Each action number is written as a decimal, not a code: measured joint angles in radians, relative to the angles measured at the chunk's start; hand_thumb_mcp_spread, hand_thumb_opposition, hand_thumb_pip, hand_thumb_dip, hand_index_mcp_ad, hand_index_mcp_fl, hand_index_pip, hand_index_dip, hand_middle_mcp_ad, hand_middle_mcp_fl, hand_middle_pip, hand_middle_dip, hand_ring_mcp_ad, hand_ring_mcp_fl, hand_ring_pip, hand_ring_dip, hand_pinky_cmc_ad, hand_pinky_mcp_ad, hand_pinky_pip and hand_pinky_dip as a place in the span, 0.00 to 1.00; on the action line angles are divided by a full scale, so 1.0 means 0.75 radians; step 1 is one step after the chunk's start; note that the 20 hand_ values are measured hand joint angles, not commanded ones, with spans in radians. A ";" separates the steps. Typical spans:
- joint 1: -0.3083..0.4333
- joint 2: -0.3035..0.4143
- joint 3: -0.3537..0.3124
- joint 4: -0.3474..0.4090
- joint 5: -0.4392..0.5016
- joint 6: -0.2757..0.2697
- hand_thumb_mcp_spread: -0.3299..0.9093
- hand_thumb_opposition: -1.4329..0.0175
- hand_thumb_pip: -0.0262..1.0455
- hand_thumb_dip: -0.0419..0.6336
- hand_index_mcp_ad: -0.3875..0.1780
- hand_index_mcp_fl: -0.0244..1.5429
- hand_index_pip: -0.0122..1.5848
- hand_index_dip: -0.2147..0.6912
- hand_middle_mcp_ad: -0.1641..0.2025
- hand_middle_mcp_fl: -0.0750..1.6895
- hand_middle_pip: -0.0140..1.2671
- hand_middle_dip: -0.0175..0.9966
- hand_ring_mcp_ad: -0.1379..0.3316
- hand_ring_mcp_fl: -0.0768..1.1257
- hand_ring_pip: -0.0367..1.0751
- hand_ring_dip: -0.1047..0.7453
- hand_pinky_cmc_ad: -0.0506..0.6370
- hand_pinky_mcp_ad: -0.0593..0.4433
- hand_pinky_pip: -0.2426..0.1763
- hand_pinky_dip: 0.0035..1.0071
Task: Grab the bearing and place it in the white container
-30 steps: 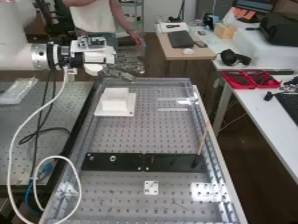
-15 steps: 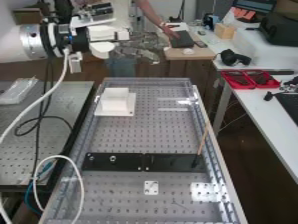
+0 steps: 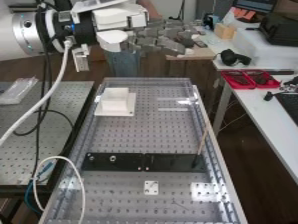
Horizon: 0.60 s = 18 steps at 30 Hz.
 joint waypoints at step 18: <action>0.029 0.064 -0.026 -0.114 0.129 -0.034 0.57 0.51 0.34 0.28 0.52 0.17 0.07 0.64 0.51 0.06 0.12 0.22 0.60 0.06 0.12 0.19 0.65 0.71 0.37 0.29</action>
